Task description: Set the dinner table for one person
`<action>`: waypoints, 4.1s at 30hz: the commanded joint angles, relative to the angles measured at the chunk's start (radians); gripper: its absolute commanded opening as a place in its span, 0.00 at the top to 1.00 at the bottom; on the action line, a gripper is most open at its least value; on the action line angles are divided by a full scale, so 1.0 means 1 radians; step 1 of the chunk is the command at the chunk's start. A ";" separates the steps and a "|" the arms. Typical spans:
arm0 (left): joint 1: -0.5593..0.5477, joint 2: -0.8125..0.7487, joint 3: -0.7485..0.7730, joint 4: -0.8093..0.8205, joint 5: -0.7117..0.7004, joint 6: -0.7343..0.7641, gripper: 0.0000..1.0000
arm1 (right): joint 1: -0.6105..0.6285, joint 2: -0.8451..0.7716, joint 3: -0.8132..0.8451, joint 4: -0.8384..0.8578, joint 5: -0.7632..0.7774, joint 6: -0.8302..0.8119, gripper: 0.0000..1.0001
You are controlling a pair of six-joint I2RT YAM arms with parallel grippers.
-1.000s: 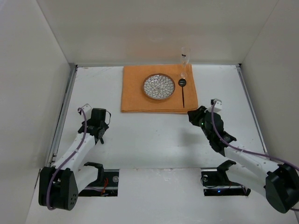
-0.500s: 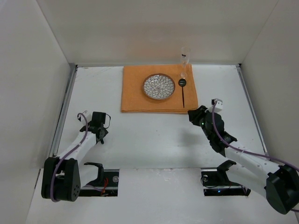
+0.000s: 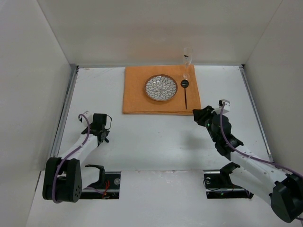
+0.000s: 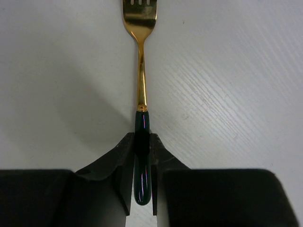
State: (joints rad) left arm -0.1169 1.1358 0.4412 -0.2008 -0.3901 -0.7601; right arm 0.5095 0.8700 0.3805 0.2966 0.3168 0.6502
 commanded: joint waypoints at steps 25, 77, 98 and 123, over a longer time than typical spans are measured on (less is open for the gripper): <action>-0.310 0.120 0.374 0.241 0.012 0.260 1.00 | -0.016 0.009 0.014 0.035 0.016 -0.003 0.59; -0.272 0.760 0.861 0.166 0.188 0.459 0.64 | -0.018 0.008 0.011 0.039 0.016 -0.004 0.47; -0.510 0.036 0.179 0.420 -0.013 0.154 0.00 | -0.013 -0.037 0.009 0.012 0.048 -0.018 0.86; -0.772 0.173 -0.045 0.593 -0.020 -0.007 0.00 | -0.024 0.129 -0.026 0.127 0.225 -0.055 0.42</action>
State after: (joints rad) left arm -0.8787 1.2968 0.4152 0.3161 -0.3901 -0.7509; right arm 0.4900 1.0019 0.3565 0.3534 0.5095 0.6056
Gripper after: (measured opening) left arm 0.997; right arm 0.572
